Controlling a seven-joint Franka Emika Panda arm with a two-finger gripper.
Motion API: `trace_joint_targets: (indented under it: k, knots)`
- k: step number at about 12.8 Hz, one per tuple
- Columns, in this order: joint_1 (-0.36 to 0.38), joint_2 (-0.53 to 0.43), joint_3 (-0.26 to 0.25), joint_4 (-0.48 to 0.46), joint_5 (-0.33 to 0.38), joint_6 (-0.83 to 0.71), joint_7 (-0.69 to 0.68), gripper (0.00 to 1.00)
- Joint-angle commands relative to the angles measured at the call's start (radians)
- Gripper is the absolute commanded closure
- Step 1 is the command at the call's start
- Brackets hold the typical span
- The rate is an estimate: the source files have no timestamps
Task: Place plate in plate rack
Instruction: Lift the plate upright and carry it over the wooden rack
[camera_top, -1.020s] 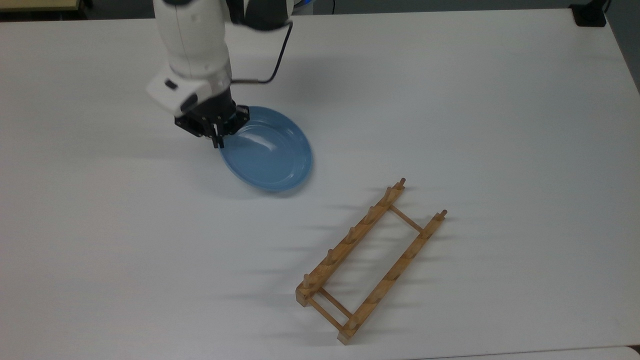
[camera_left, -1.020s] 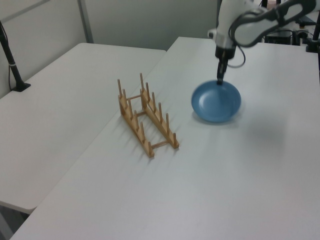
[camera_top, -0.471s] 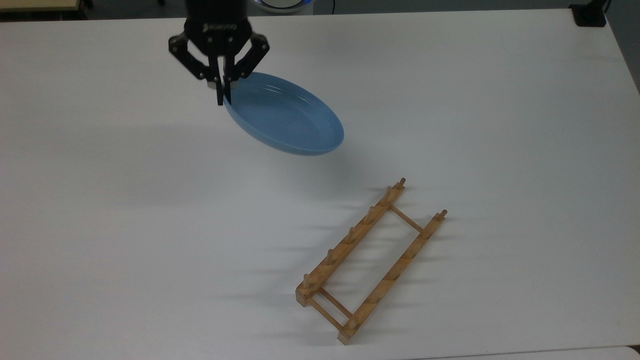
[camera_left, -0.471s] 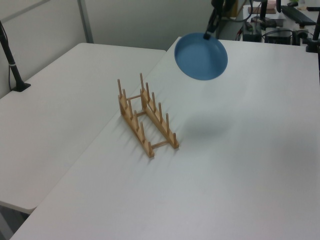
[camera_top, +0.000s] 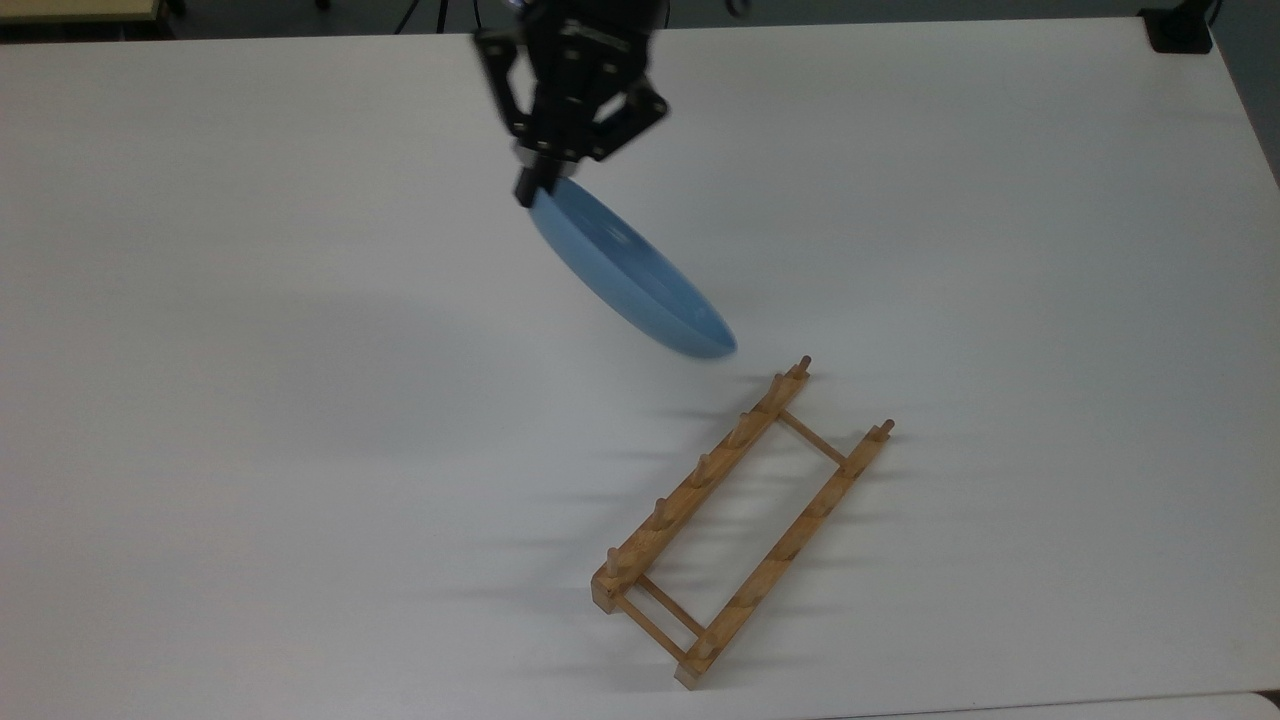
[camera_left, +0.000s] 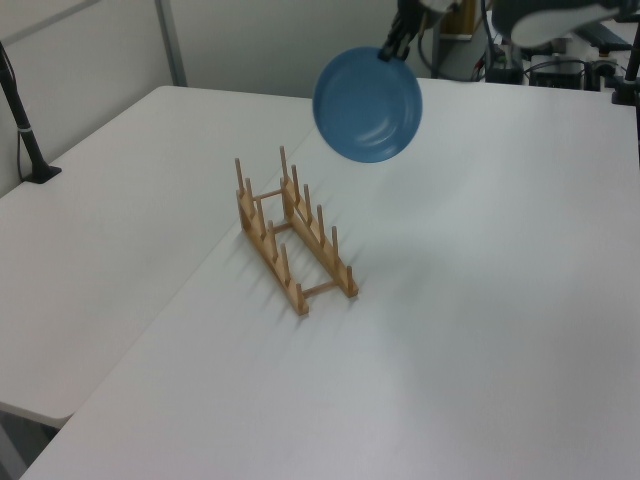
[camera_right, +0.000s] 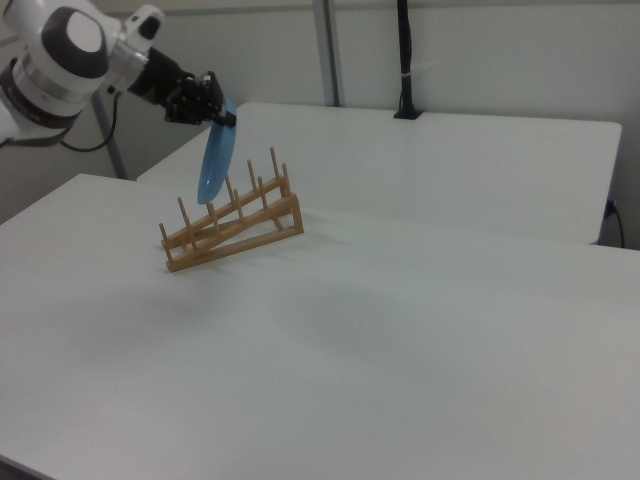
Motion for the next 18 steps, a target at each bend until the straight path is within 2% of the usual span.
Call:
trace_joint_targets:
  k: [1,3,4,7,10,12,18]
  knots:
    - [0.004,0.060,0.105,-0.002,-0.323,0.027,0.272,1.00]
    - [0.008,0.097,0.159,0.003,-0.502,0.027,0.395,1.00]
    - [0.029,0.112,0.174,0.004,-0.554,0.027,0.445,1.00]
    - [0.104,0.169,0.177,0.004,-0.747,0.026,0.639,1.00]
    - [0.135,0.233,0.177,0.004,-0.913,0.013,0.782,1.00]
    - [0.135,0.262,0.177,0.004,-0.950,0.012,0.806,1.00]
    - [0.136,0.312,0.177,0.003,-0.998,0.001,0.807,1.00]
